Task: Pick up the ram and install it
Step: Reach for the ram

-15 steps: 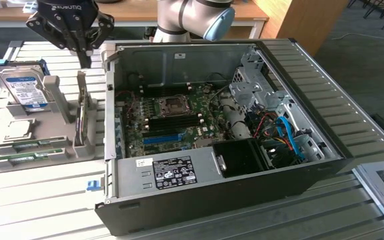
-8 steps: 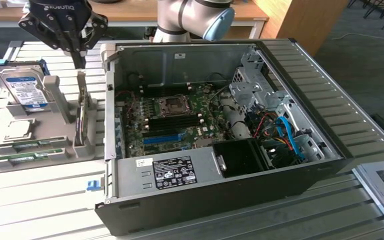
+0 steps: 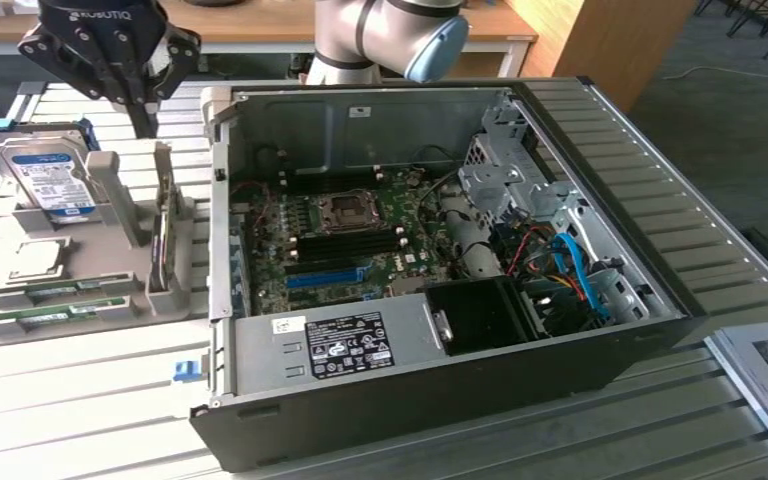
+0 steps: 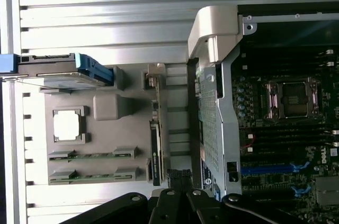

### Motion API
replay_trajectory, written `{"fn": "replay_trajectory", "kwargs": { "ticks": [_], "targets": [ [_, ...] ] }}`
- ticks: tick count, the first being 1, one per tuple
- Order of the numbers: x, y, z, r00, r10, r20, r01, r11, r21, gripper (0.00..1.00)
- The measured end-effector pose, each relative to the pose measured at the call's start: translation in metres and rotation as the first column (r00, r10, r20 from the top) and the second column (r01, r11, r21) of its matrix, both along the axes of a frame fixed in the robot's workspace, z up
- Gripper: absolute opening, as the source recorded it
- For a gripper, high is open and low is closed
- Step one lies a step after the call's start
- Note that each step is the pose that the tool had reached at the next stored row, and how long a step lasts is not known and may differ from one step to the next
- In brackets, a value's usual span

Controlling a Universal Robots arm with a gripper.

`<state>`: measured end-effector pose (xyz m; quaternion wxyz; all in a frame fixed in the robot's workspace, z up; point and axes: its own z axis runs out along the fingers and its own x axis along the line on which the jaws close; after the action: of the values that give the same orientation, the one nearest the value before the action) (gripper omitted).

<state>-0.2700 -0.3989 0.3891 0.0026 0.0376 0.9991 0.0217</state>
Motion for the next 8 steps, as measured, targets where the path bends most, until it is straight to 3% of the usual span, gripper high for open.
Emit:
{"fn": "replay_trajectory", "kwargs": {
  "ticks": [8],
  "targets": [
    [-0.013, 0.0000, -0.0003, 1.0000, 0.000, -0.0004, 0.000, 1.0000, 0.0000, 0.10]
  ]
}}
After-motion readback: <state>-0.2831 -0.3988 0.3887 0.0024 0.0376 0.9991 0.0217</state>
